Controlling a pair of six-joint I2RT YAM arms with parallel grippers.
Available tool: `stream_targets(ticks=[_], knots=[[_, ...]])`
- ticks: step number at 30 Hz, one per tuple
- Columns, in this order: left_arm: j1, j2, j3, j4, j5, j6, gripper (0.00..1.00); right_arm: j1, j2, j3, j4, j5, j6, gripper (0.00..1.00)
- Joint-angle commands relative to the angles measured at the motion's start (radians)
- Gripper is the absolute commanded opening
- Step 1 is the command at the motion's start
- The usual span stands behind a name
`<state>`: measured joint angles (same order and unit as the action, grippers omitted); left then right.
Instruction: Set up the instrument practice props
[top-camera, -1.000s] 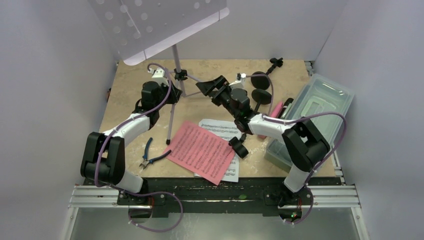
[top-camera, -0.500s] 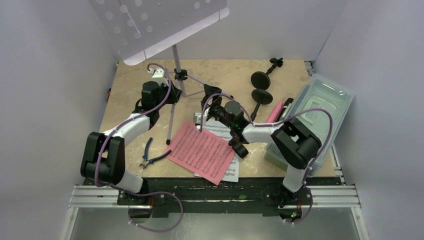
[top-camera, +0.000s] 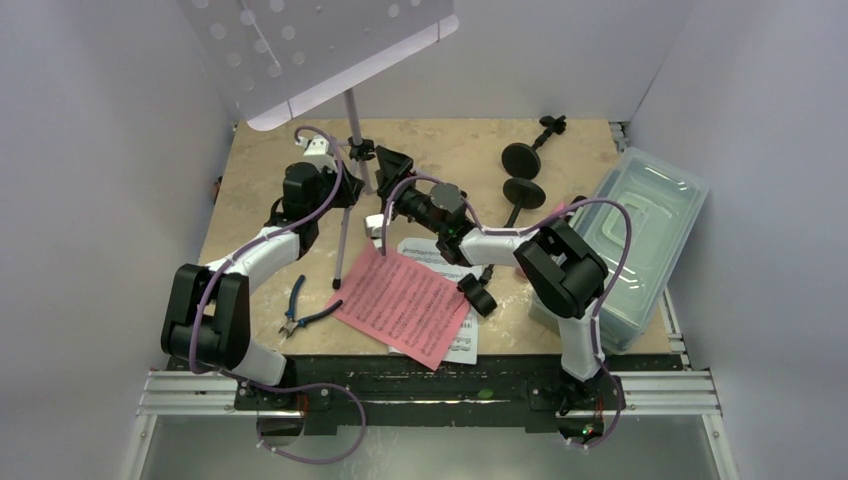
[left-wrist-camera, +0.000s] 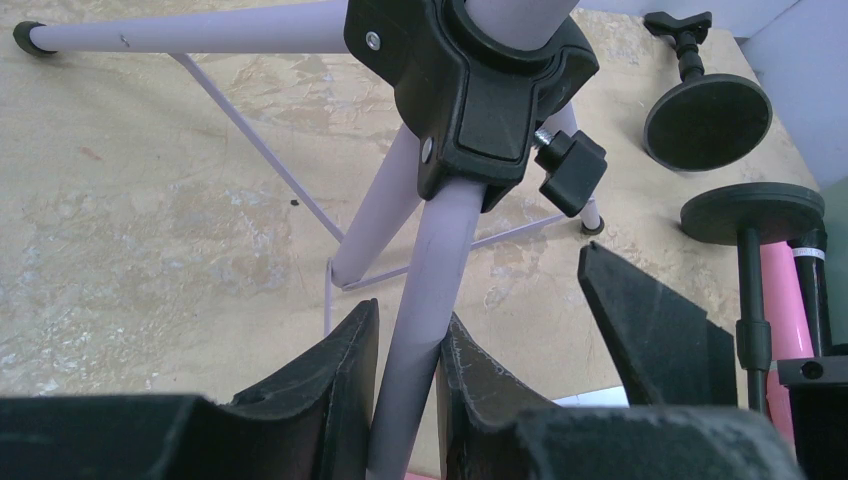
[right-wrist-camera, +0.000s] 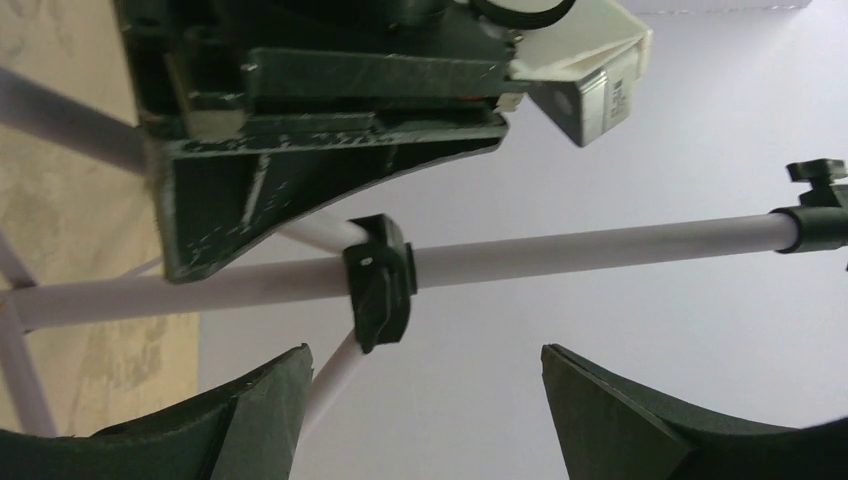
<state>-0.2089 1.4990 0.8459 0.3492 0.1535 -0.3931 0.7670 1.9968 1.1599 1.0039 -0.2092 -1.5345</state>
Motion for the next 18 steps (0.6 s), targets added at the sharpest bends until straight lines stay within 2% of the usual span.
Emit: stream_targets(ticks=[1,3,10,18], knots=[[0.008,0.023,-0.004,-0.142,-0.042,-0.090,0.00,0.005,0.033,0.086,0.040,-0.052,0.043,0.85],[0.008,0.022,-0.003,-0.142,-0.042,-0.090,0.00,0.004,0.051,0.114,0.039,-0.061,0.067,0.80],[0.008,0.022,-0.002,-0.145,-0.042,-0.090,0.00,0.004,0.083,0.181,0.015,-0.081,0.151,0.75],[0.008,0.020,-0.001,-0.148,-0.042,-0.092,0.00,0.005,0.105,0.223,0.003,-0.032,0.264,0.50]])
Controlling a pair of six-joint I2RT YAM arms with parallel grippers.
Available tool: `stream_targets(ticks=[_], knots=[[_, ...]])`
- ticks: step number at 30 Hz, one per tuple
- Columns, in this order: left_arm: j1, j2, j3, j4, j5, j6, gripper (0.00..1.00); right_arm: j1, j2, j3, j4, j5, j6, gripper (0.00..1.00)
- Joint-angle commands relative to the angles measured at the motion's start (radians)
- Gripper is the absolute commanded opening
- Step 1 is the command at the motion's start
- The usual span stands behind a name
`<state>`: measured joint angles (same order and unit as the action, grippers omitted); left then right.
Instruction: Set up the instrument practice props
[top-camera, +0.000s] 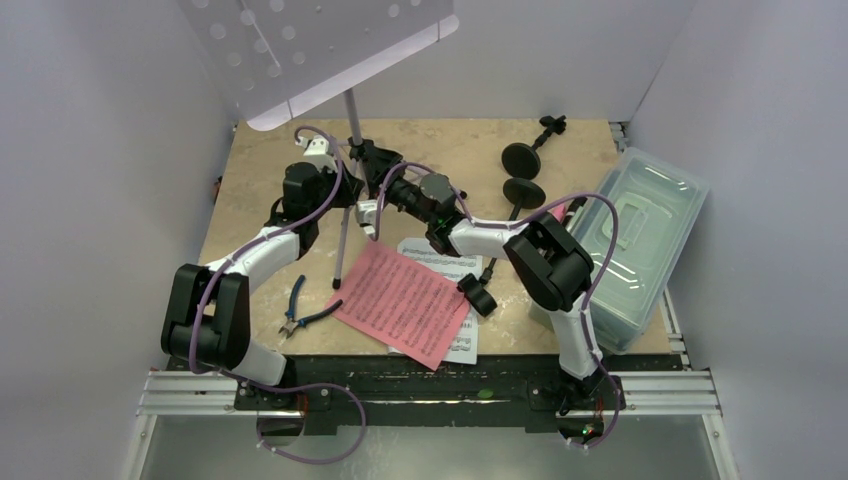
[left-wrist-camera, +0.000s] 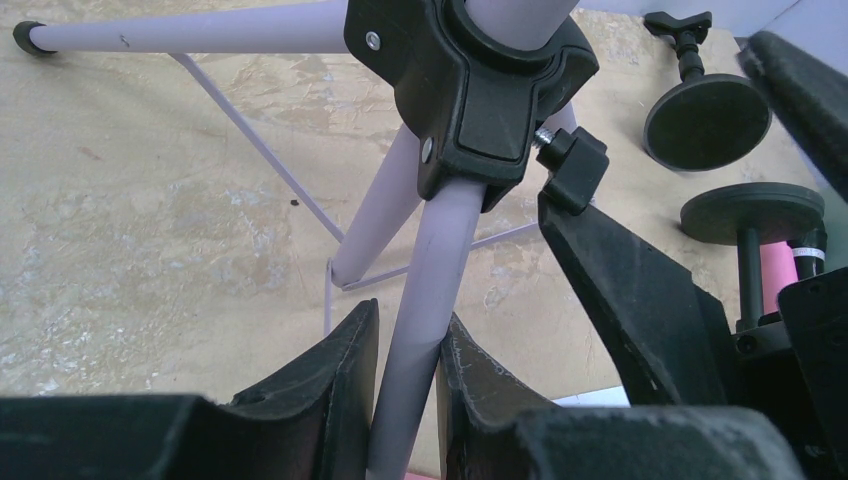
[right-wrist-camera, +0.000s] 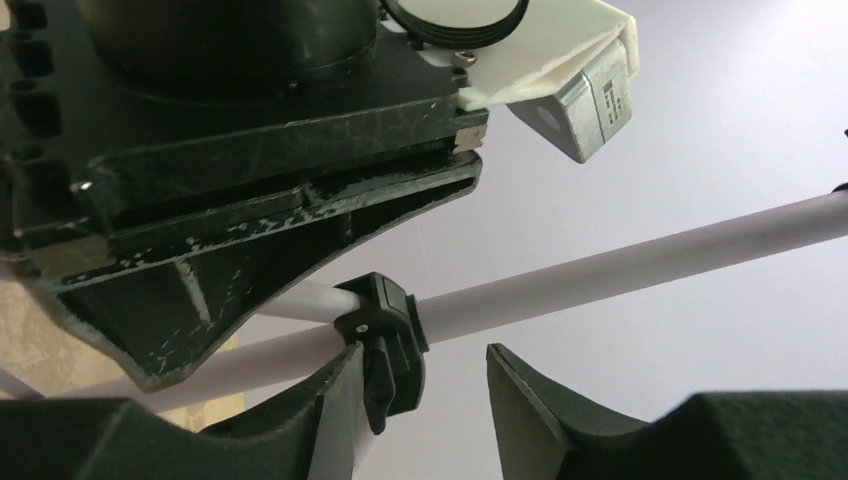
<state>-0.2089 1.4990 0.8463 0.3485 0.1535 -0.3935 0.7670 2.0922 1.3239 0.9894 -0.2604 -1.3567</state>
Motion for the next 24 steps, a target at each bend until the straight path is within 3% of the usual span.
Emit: stream_targets(ticks=[1,3,5,6,8,11,13,15,18,21,24], knots=[[0.008,0.021,-0.003,-0.146,-0.040,-0.091,0.00,0.005,0.011,0.068,0.003,0.026,0.102,0.46],[0.008,0.023,-0.002,-0.146,-0.038,-0.092,0.00,0.005,0.015,0.091,-0.033,0.050,0.147,0.35],[0.008,0.023,-0.003,-0.146,-0.037,-0.092,0.00,0.003,0.021,0.106,-0.033,0.069,0.208,0.13],[0.008,0.023,-0.001,-0.146,-0.037,-0.091,0.00,0.004,0.027,0.104,-0.001,0.079,0.241,0.07],[0.008,0.023,-0.002,-0.147,-0.036,-0.089,0.00,0.003,0.035,0.085,0.087,0.106,0.300,0.16],[0.008,0.023,-0.002,-0.147,-0.040,-0.088,0.00,0.004,0.041,0.053,0.181,0.163,0.389,0.18],[0.008,0.024,-0.003,-0.148,-0.040,-0.088,0.00,0.004,0.030,0.053,0.165,0.195,0.465,0.14],[0.008,0.026,-0.001,-0.147,-0.039,-0.090,0.00,0.004,0.018,0.061,0.142,0.247,0.596,0.00],[0.008,0.030,0.001,-0.147,-0.035,-0.090,0.00,0.003,-0.012,0.066,0.133,0.406,0.878,0.00],[0.008,0.033,0.001,-0.147,-0.035,-0.091,0.00,-0.007,-0.072,0.113,-0.114,0.468,1.204,0.00],[0.008,0.037,0.001,-0.145,-0.031,-0.094,0.00,-0.037,-0.116,0.143,-0.370,0.382,1.596,0.00]])
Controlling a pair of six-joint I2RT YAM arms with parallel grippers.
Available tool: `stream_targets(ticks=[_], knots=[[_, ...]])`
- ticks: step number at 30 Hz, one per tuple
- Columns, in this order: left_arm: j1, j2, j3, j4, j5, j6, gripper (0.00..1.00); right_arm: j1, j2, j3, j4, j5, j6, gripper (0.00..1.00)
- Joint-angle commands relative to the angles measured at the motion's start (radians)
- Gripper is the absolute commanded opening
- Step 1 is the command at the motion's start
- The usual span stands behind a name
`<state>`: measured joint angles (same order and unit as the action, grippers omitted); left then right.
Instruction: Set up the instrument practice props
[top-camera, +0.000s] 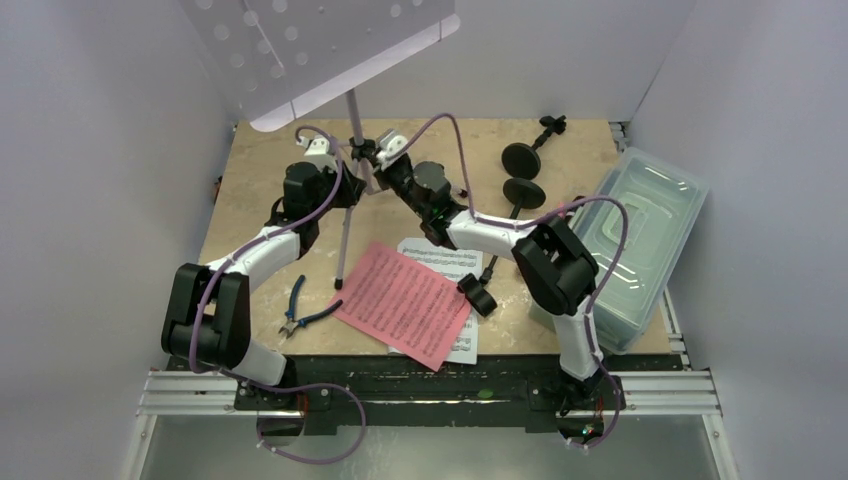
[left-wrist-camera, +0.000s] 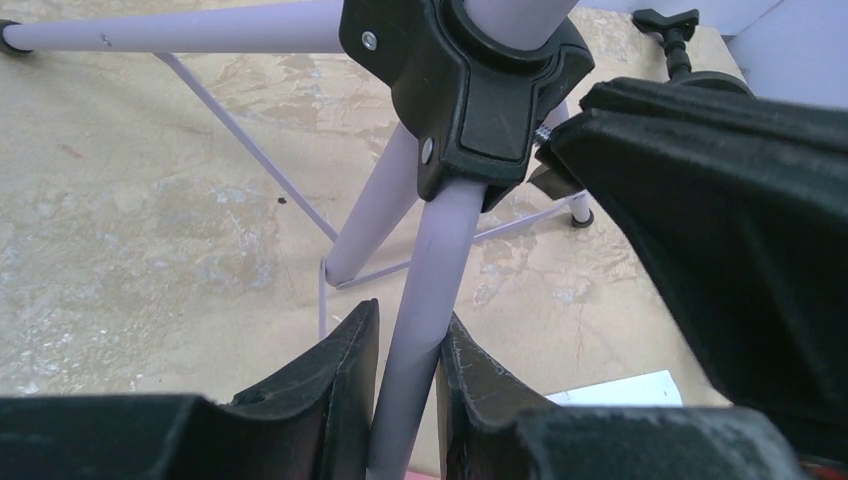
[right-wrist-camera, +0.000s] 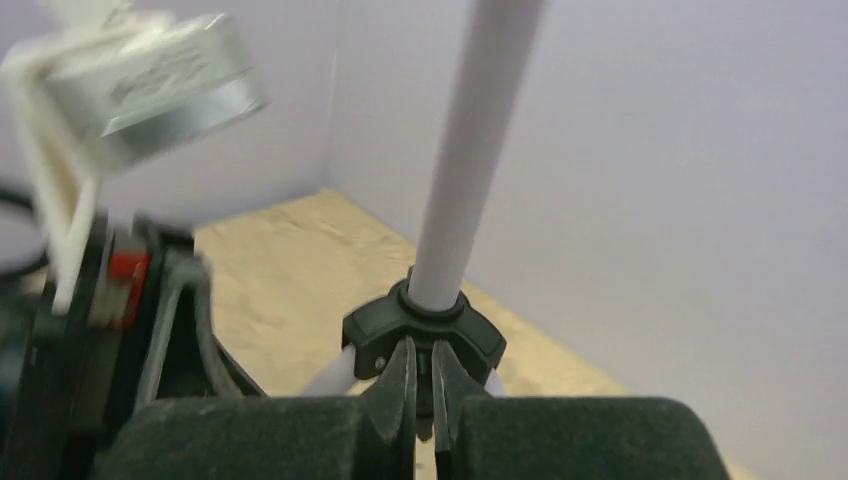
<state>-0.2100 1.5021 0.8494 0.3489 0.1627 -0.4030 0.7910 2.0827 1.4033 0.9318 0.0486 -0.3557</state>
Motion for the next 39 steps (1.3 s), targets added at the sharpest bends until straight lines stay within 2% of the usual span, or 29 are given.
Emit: stream_targets(ticks=[1,5,8,11,14,16,17,19,22,24,32,39], knots=[[0.009,0.037,-0.001,-0.144,-0.038,-0.086,0.00,-0.075,-0.112,0.068,-0.368,0.046,0.730,0.00],[0.010,0.047,0.002,-0.144,-0.037,-0.086,0.00,-0.144,-0.101,0.099,-0.624,-0.038,1.326,0.00],[0.010,0.050,0.003,-0.146,-0.038,-0.083,0.00,-0.173,-0.076,0.094,-0.584,-0.206,1.686,0.00],[0.009,0.050,0.002,-0.150,-0.047,-0.076,0.00,-0.174,-0.052,0.101,-0.517,-0.255,1.965,0.00],[0.010,0.049,0.004,-0.156,-0.056,-0.067,0.00,-0.151,-0.031,0.139,-0.470,-0.277,2.161,0.00],[0.009,0.047,0.004,-0.160,-0.061,-0.062,0.00,-0.140,-0.035,0.153,-0.459,-0.250,2.225,0.17],[0.009,0.046,0.005,-0.161,-0.065,-0.060,0.00,-0.138,-0.041,0.158,-0.459,-0.236,2.240,0.30],[0.009,0.044,0.005,-0.163,-0.068,-0.055,0.00,-0.138,-0.055,0.147,-0.442,-0.204,2.258,0.61],[0.010,0.043,0.005,-0.164,-0.072,-0.046,0.00,-0.138,-0.101,0.078,-0.409,-0.180,2.237,0.87],[0.009,0.043,0.008,-0.166,-0.075,-0.036,0.00,-0.138,-0.142,0.034,-0.425,-0.167,2.173,0.98],[0.011,0.042,0.024,-0.186,-0.088,0.029,0.00,-0.138,-0.354,-0.210,-0.476,-0.056,1.835,0.99],[0.011,0.080,0.068,-0.261,-0.121,0.163,0.00,-0.142,-0.516,-0.284,-0.597,-0.052,1.353,0.99]])
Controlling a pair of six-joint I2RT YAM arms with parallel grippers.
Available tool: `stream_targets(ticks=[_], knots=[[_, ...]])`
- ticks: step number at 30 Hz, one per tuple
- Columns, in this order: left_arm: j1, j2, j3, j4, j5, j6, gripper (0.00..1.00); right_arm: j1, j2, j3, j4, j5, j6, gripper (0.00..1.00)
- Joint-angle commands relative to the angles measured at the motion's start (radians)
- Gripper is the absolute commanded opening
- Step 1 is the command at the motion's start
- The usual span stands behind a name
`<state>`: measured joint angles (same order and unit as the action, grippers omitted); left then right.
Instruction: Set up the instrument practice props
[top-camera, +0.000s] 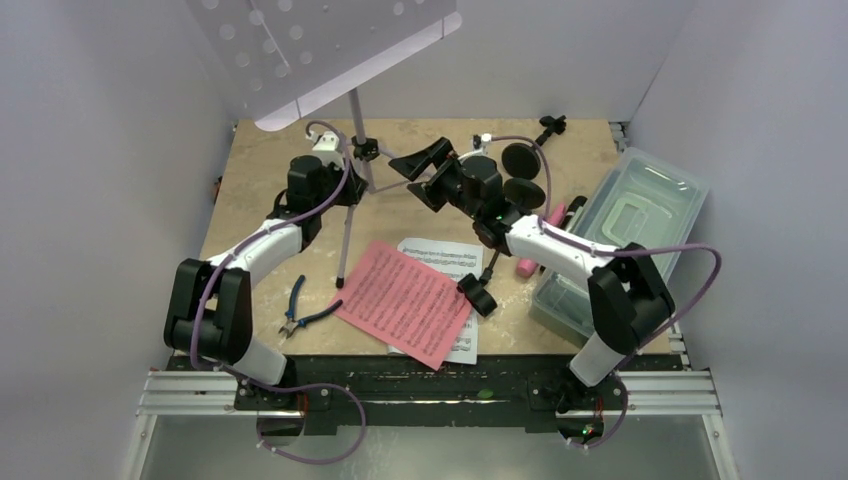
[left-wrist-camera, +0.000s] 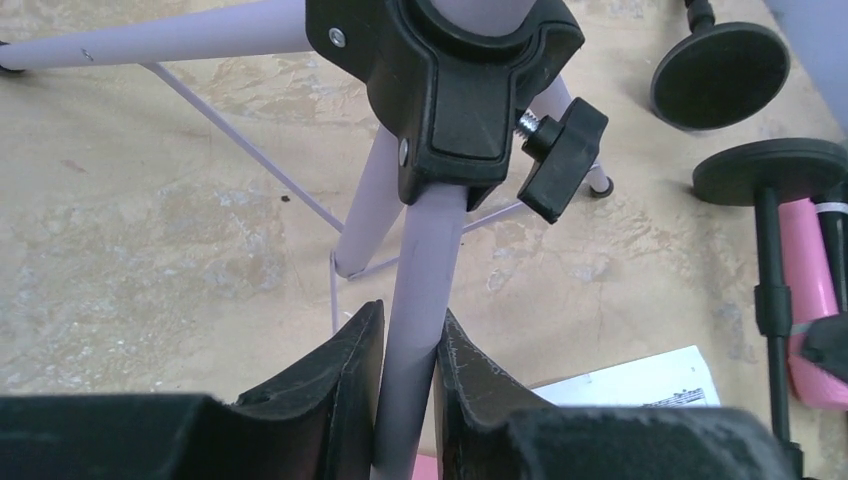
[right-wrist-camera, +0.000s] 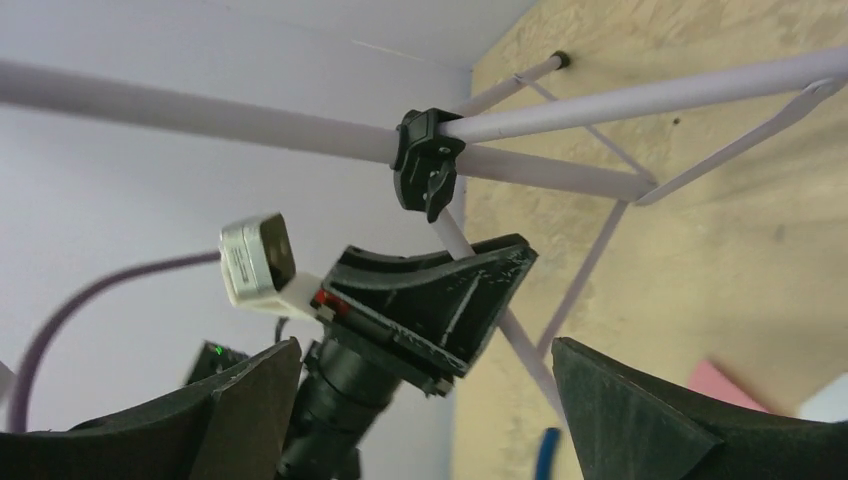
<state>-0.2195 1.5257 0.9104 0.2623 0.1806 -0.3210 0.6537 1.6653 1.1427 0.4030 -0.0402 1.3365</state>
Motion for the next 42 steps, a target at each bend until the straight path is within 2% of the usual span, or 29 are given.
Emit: stream_targets(ticks=[1,8,13,17,21,25,28,31,35,42], knots=[[0.020,0.058,0.009,-0.179,-0.140,0.103,0.00,-0.004,-0.127,-0.042,-0.079,0.052,-0.391,0.99],[0.020,0.054,0.017,-0.200,-0.125,0.252,0.00,-0.003,-0.267,-0.148,-0.118,0.042,-0.704,0.99],[0.020,0.052,0.022,-0.232,-0.132,0.314,0.00,-0.002,-0.279,-0.172,-0.216,-0.070,-0.913,0.99],[0.019,0.066,0.026,-0.251,-0.138,0.348,0.00,0.015,-0.236,-0.193,-0.243,-0.133,-0.977,0.99],[0.020,0.076,0.029,-0.261,-0.132,0.360,0.00,0.021,-0.171,-0.223,-0.117,-0.165,-0.983,0.99],[0.020,0.061,0.012,-0.261,-0.132,0.373,0.00,-0.008,-0.047,-0.091,-0.131,-0.122,-1.034,0.99],[0.019,0.064,0.012,-0.261,-0.124,0.374,0.00,-0.026,0.036,0.015,-0.122,-0.069,-1.158,0.98],[0.019,0.068,0.012,-0.257,-0.122,0.371,0.00,-0.051,0.118,0.127,-0.105,-0.089,-1.288,0.95],[0.020,0.060,0.007,-0.248,-0.128,0.370,0.00,-0.136,0.228,0.275,-0.050,-0.309,-1.290,0.93],[0.019,0.069,0.012,-0.240,-0.126,0.376,0.00,-0.164,0.428,0.571,-0.176,-0.627,-1.420,0.91]])
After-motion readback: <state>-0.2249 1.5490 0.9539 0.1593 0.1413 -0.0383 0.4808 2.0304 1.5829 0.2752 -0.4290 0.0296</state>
